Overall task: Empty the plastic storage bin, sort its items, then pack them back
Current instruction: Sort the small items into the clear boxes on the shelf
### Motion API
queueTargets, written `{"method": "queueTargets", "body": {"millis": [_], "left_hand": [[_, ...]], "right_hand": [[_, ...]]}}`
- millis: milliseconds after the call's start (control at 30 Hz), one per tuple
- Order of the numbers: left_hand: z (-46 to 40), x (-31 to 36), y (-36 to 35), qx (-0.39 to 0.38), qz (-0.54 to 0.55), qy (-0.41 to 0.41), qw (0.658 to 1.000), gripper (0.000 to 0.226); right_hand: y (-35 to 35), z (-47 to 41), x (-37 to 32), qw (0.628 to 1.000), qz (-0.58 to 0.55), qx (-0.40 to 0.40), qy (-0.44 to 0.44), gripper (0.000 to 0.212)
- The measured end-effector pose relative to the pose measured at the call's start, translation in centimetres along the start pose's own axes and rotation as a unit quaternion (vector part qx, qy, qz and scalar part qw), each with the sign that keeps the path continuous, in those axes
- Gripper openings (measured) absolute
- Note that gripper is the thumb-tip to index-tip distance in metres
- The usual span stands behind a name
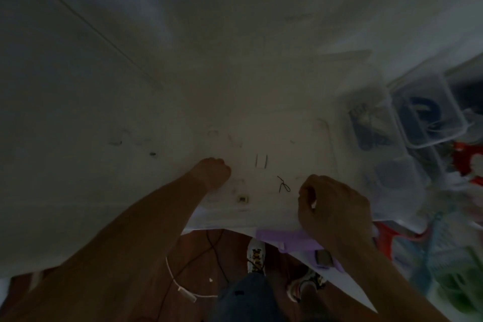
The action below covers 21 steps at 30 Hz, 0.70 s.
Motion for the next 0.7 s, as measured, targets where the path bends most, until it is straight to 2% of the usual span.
{"method": "queueTargets", "body": {"millis": [67,133,167,200,300,333,367,467,533,567,600,633,667,700], "left_hand": [[0.0,-0.5,-0.2,-0.03,0.118,0.007,0.993,0.022],[0.2,-1.3,0.2,-0.044,0.286,0.037,0.957,0.018],[0.3,-1.6,0.6,-0.044,0.388,0.056,0.919,0.021],[0.3,-1.9,1.1,-0.043,0.496,0.073,0.864,0.025],[0.8,-2.4,2.8,-0.062,0.742,0.086,0.662,0.022],[0.8,-2.8,3.2,-0.067,0.779,0.084,0.618,0.021],[1.0,-3.1,3.3,-0.068,0.8,0.085,0.59,0.021],[1.6,-3.2,4.0,-0.066,0.829,0.095,0.546,0.022],[2.3,-2.3,5.5,-0.065,0.853,0.071,0.512,0.023],[2.6,-1.7,6.7,-0.061,0.868,0.047,0.49,0.025],[3.0,-1.1,8.0,-0.054,0.882,0.021,0.467,0.03],[3.3,-0.6,9.3,-0.047,0.894,-0.003,0.446,0.035],[3.8,-0.1,10.6,-0.038,0.902,-0.023,0.428,0.04],[4.1,0.3,11.8,-0.029,0.909,-0.041,0.414,0.044]], "right_hand": [[0.0,0.0,0.0,1.0,0.002,-0.014,-0.007,0.016],[0.2,-0.1,-0.1,0.999,-0.01,-0.028,-0.018,0.013],[0.3,-0.2,-0.1,0.999,-0.02,-0.036,-0.025,0.011],[0.5,-0.3,-0.1,0.998,-0.03,-0.047,-0.035,0.009],[0.6,-0.7,-0.1,0.993,-0.052,-0.077,-0.067,0.007],[0.7,-0.7,-0.2,0.993,-0.051,-0.081,-0.071,0.008],[0.7,-0.7,-0.3,0.993,-0.048,-0.086,-0.072,0.008],[0.8,-0.8,-0.3,0.988,-0.05,-0.118,-0.091,0.01],[1.0,-1.7,-0.3,0.972,-0.133,-0.134,-0.14,0.015],[1.2,-2.6,-0.3,0.942,-0.245,-0.126,-0.191,0.019],[1.2,-3.6,-0.3,0.876,-0.392,-0.104,-0.262,0.023],[0.9,-4.5,-0.3,0.773,-0.53,-0.086,-0.339,0.027],[0.4,-5.2,-0.5,0.665,-0.627,-0.081,-0.398,0.031],[0.0,-5.8,-0.9,0.573,-0.69,-0.086,-0.434,0.035]]}}
Point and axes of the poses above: each hand's wrist, its own z-axis away from the middle knuckle, its own y-axis out of the back of the hand, x = y × z, the point moved 3 cm from there along -z, towards the middle knuckle, and after that the axes turned 9 degrees about -z, right-handed, at the moved point
